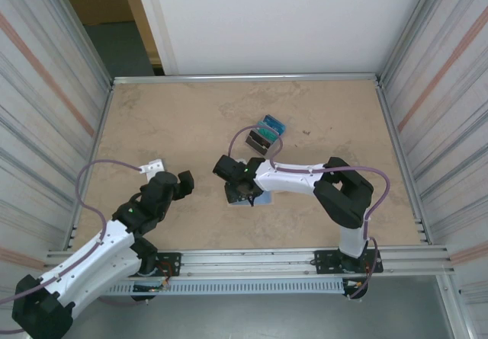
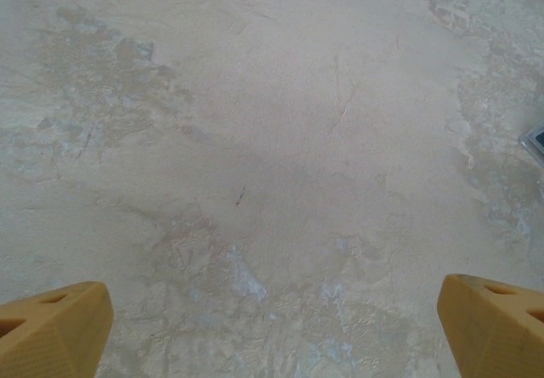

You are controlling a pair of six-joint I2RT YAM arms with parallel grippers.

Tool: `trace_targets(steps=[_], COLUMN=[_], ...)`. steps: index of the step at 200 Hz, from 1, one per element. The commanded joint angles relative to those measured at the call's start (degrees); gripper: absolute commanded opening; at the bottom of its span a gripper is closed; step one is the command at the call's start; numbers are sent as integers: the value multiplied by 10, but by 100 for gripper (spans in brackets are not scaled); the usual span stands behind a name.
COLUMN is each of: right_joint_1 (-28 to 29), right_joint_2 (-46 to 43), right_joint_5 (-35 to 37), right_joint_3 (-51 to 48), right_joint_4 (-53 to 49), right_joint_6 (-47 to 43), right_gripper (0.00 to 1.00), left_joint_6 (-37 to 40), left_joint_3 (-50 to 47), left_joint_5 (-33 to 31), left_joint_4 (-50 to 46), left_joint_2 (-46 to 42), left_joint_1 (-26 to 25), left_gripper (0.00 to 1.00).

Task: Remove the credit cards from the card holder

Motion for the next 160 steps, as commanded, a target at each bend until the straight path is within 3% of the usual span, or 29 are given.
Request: trace_targets(steps=[1,55,160], right_joint_1=[2,2,-17], right_joint_2=[19,25,5], right_joint_5=[-10,-17,-52], right_joint_3=[19,12,-50], right_joint_4=[0,4,51], right_joint_6=[14,14,20], right_gripper=[57,57,40], left_joint_6=[-6,-7,0], left_joint_3=[-7,-7,0], left_joint_5=[5,15,20], left_joint_4=[-2,4,2], left_joint_2=[5,17,16], left_joint_1=[5,6,7], left_gripper=[99,99,99])
